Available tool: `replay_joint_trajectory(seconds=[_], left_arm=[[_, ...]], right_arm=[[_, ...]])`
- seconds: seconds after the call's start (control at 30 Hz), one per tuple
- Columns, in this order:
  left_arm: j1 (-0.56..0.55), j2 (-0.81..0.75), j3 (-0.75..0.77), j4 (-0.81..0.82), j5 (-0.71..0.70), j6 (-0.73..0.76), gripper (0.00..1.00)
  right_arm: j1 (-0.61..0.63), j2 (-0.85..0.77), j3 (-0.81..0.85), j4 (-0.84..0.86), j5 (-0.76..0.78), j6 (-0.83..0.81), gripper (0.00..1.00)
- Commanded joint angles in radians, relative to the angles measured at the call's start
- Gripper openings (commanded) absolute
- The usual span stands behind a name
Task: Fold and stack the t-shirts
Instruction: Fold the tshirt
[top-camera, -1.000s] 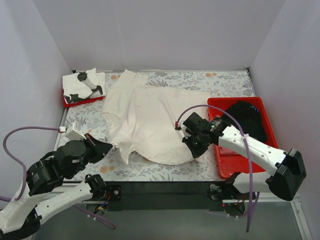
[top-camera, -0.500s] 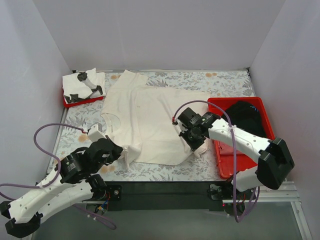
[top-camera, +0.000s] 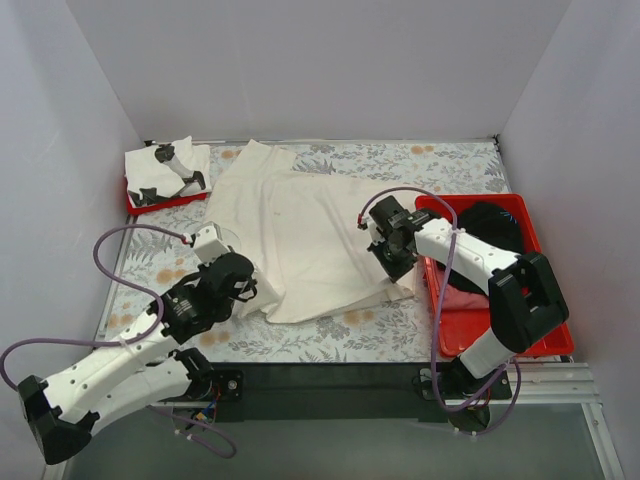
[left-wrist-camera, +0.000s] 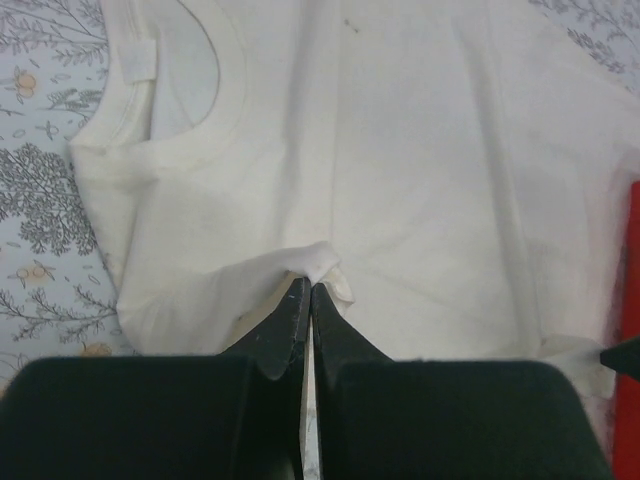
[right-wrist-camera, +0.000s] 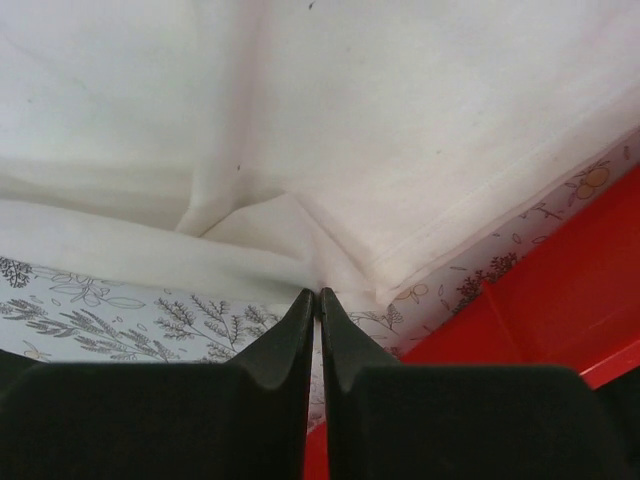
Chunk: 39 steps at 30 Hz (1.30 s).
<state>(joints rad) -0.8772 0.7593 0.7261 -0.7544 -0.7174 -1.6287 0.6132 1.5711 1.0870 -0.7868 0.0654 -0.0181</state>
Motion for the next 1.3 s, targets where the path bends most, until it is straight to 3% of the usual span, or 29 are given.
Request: replay_joint_trajectory(seconds=[0.0, 0.3, 0.57, 1.27], left_arm=[[0.154, 0.069, -0.002, 0.241, 0.089, 0.194, 0.00], [0.401, 0.261, 0.035, 0.417, 0.288, 0.314, 0.00], [0.523, 0.416, 0.136, 0.480, 0.391, 0.386, 0.00], [0.681, 0.799, 0.397, 0.552, 0.529, 0.487, 0.00]], right_arm=[[-0.036, -0.010, 0.056, 0.027, -0.021, -0.048, 0.01], [-0.095, 0.035, 0.091, 0.034, -0.021, -0.055, 0.01], [-0.136, 0.096, 0.143, 0.037, -0.021, -0.062, 0.01], [-0.175, 0.201, 0.303, 0.011, 0.027, -0.062, 0.01]])
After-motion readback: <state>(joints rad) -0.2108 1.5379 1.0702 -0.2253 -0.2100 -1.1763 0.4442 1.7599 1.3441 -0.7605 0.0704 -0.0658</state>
